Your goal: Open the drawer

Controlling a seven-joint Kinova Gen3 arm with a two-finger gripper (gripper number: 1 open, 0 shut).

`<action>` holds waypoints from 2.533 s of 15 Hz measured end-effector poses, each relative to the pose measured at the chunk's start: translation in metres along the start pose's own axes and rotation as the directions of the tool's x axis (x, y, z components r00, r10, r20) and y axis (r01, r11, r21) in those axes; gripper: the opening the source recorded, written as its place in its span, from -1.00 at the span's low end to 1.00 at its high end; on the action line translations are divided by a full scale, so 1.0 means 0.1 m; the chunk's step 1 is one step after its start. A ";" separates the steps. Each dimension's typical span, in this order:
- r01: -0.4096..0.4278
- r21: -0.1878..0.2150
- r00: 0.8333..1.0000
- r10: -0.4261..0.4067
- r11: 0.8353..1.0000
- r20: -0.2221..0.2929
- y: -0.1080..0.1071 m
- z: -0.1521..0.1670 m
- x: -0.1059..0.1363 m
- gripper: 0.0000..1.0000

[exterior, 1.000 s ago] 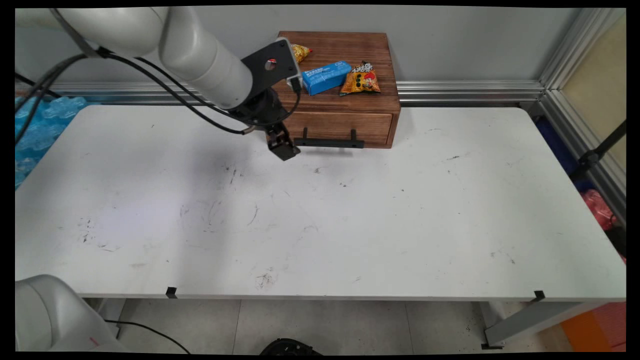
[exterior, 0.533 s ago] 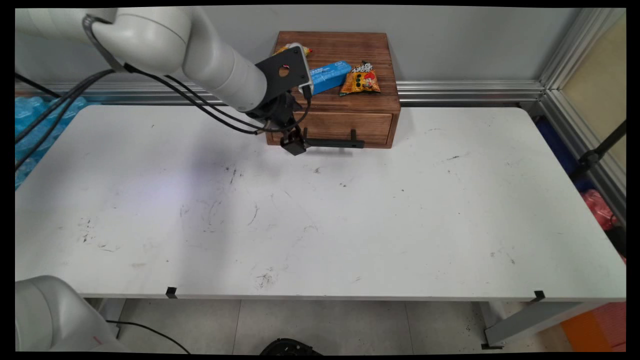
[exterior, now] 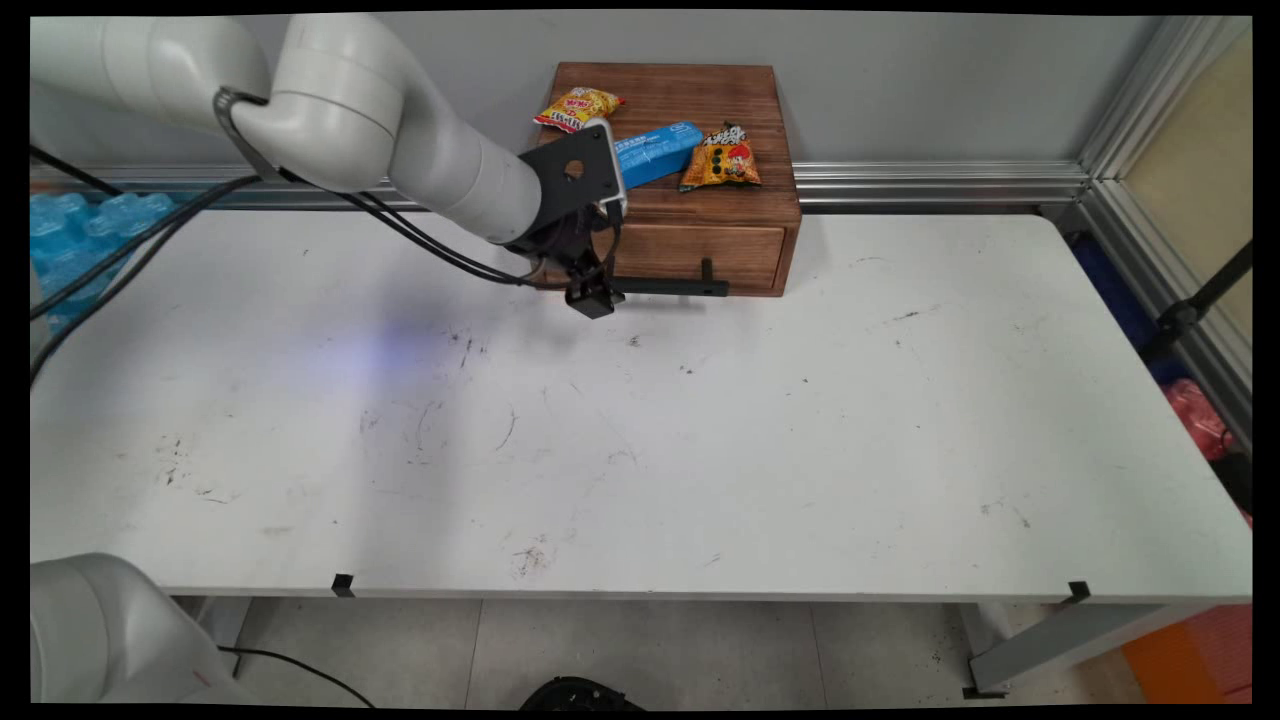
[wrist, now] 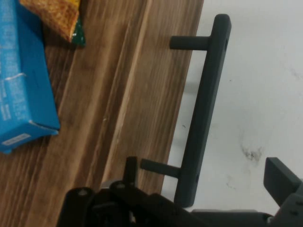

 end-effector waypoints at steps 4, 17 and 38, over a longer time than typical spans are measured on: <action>0.000 -0.004 1.000 0.000 1.000 -0.019 0.04 0.15 0.00 1.00; 0.026 0.006 0.998 -0.025 1.000 -0.063 0.15 0.63 -0.01 1.00; 0.143 -0.069 0.985 -0.149 0.987 -0.092 0.46 0.84 0.04 1.00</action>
